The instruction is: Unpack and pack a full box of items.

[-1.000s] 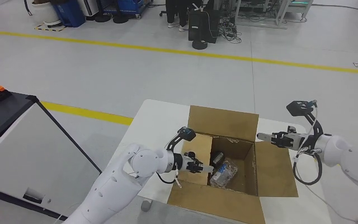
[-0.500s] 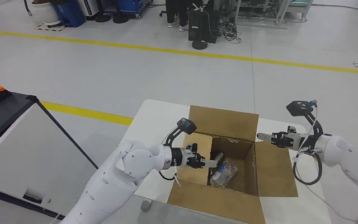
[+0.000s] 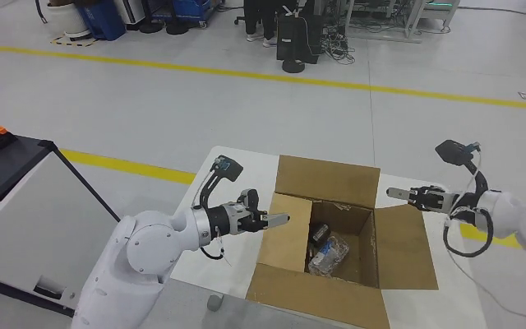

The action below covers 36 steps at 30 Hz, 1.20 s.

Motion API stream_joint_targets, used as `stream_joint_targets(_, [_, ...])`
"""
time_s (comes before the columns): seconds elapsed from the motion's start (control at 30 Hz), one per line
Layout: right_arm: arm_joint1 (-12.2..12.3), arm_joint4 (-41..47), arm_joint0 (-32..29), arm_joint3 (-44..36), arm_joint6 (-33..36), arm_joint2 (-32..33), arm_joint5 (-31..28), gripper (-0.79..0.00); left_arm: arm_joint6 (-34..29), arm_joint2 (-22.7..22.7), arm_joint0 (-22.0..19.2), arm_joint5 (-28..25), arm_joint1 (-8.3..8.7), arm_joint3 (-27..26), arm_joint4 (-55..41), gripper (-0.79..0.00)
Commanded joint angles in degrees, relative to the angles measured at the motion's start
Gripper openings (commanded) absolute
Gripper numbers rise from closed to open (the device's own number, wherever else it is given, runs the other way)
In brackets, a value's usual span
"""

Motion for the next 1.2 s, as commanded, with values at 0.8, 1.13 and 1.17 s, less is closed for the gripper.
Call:
stream_joint_targets(0.8, [2.1,10.8,-1.1,8.6,10.6,2.5,-2.8,0.0,1.1,-3.5,2.9,-0.2,0.59,-2.3,-1.7,0.0])
stream_joint_targets(1.13, [2.3,22.7,-2.7,21.6,27.8,3.0,-2.9,0.0,7.2,-10.7,6.2,4.9,1.14,-4.9,-1.9,0.0])
stream_joint_targets(1.17, [2.1,23.9,-3.1,22.3,29.5,2.7,-2.4,0.0,7.9,-11.4,6.7,5.6,1.14,-5.1,-2.6,0.0])
